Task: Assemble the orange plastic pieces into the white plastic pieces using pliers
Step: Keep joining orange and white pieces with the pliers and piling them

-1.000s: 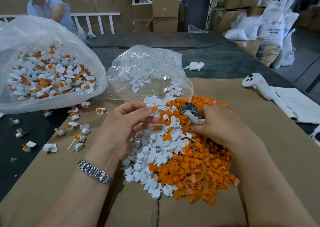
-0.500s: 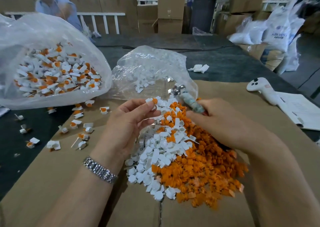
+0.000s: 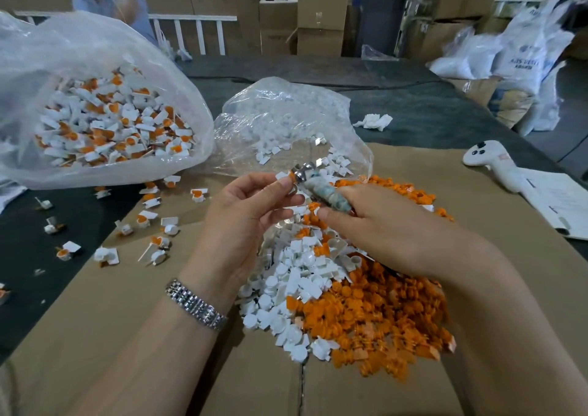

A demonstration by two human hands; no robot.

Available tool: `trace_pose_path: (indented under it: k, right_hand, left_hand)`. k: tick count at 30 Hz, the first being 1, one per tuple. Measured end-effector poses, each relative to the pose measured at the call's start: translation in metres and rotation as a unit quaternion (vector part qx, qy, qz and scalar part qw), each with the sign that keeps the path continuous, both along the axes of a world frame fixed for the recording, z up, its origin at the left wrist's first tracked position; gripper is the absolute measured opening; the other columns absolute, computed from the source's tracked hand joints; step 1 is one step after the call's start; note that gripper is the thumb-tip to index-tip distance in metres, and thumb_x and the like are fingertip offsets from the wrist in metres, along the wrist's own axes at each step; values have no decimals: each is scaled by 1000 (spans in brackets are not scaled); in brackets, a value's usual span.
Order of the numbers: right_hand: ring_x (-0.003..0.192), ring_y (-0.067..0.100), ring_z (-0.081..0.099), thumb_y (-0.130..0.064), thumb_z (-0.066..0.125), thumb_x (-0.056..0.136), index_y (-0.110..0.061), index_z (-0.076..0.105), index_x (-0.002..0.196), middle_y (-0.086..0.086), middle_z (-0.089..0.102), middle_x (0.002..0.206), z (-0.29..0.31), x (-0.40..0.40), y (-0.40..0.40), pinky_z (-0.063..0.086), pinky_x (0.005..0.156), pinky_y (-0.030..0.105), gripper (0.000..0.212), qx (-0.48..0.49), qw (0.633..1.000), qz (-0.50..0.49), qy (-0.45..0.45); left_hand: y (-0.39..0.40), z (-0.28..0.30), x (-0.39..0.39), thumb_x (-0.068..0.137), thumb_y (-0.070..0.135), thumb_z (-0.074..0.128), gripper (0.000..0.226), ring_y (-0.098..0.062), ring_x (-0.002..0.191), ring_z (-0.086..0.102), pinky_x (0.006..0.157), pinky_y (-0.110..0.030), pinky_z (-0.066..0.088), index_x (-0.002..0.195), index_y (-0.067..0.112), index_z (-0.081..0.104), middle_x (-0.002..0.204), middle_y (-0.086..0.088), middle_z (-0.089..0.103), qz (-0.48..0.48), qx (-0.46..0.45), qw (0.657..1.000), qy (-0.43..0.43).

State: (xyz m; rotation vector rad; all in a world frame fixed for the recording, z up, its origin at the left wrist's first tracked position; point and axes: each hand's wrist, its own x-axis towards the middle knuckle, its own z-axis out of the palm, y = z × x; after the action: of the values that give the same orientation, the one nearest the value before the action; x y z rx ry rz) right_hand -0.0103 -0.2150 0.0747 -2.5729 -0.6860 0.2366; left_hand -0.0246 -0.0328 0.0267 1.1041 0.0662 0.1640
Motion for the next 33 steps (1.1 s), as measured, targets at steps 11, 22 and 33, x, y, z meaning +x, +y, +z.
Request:
trace_pose_path:
  k: [11,22,33]
  right_hand:
    - [57,11,46,-50,46,102,-20,56,83,0,53,72,-8,-1,8,38,52,24,37,-9,999,-24,-44]
    - [68,10,50,-71,38,94,-27,49,78,-6,53,76,-18,2,1,36,59,33,47,-20,995,-31,-95]
    - [99,24,55,-71,47,90,-21,55,111,4,56,108,-42,26,-30,47,77,39,55,-127,964,-205,-117]
  left_hand:
    - [2,-2,-1,71,9,78,18,-19,68,74,60,-19,57,86,5,68,77,-9,74,16,12,1000,-10]
    - [23,-9,3,95,20,73,5,-16,77,74,67,-21,59,91,16,76,81,0,76,148,158,976,10]
    - [51,-8,-2,89,18,74,13,-21,100,60,83,-42,54,93,26,65,109,2,60,297,558,771,72]
